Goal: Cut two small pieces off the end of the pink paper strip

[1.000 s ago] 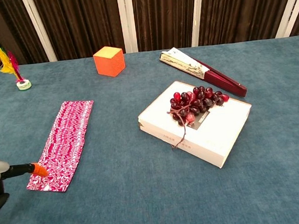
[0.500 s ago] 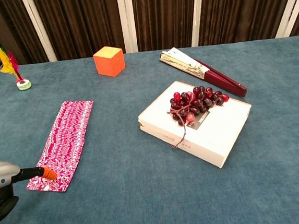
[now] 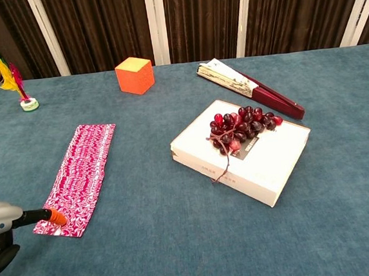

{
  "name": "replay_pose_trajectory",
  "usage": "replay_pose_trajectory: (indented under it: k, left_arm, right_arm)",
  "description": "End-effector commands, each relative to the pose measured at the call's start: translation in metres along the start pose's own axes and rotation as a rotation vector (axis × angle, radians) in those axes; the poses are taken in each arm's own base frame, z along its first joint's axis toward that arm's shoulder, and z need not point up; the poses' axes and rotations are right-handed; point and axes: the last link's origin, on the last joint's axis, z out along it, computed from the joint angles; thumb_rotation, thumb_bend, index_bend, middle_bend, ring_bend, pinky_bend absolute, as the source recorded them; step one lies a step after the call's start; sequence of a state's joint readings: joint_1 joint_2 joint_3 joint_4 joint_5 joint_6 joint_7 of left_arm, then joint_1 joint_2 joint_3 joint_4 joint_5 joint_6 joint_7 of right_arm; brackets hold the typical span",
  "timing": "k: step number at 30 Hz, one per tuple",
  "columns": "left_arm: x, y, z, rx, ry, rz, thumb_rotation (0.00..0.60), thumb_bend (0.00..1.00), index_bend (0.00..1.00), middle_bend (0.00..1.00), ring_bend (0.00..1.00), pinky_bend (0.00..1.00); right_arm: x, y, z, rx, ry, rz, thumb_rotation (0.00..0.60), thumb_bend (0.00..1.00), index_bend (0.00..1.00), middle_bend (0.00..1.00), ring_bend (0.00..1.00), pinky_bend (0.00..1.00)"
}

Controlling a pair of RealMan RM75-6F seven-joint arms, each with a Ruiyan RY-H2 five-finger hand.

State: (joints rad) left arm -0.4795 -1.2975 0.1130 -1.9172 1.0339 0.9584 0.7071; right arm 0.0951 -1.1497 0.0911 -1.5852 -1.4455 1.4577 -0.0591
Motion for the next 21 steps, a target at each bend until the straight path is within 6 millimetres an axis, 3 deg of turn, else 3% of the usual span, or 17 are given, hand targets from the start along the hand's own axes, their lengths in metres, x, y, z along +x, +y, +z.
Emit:
replay_pose_trajectory:
  k: [1,21]
  left_arm:
    - [-0.001,-0.002,0.0,0.009,-0.01,0.006,0.6,0.93,0.13,0.89,0.74,0.72]
    - [-0.01,-0.027,-0.019,0.106,-0.047,0.013,0.6,0.93,0.13,0.89,0.74,0.72]
  right_arm:
    - [0.001,0.001,0.0,-0.002,0.003,0.002,0.6,0.32,0.0,0.01,0.17,0.13]
    - [0.002,-0.001,-0.001,0.004,0.009,0.012,0.6,0.32,0.0,0.01,0.17,0.13]
